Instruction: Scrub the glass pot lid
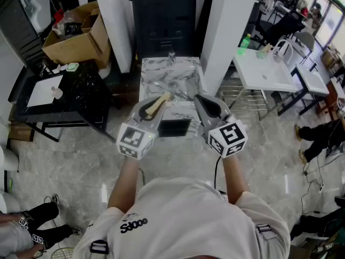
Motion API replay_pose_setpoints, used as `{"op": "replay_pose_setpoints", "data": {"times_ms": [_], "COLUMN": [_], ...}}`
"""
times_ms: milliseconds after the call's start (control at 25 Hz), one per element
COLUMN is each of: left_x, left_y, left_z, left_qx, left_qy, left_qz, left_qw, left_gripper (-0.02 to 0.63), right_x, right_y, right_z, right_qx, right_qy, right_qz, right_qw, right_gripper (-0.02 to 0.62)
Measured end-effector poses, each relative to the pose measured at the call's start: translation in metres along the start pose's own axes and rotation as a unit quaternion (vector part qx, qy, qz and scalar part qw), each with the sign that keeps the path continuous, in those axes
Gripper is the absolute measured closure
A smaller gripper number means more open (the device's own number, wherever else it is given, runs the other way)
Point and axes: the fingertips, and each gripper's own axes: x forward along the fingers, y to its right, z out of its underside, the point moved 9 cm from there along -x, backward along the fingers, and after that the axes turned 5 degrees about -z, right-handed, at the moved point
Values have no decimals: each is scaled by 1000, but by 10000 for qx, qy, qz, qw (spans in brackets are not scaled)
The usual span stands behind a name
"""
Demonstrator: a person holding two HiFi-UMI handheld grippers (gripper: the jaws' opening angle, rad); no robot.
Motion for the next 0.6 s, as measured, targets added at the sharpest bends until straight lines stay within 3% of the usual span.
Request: {"op": "replay_pose_setpoints", "data": {"times_ms": [320,600], "left_x": [6,13], "left_y": [5,15], "left_z": [6,13], "left_qx": [-37,-77], "left_qy": [-11,-120], "left_qz": [30,-68], "left_qw": [10000,9999], "left_gripper": [546,546], "right_x": [-6,-11], "right_y": [14,23], "right_z": [12,24], "right_qx": [494,509], "right_qy": [351,203], "right_qz": [140,40], "right_qw": [9981,9985], "right_gripper": [592,592]}}
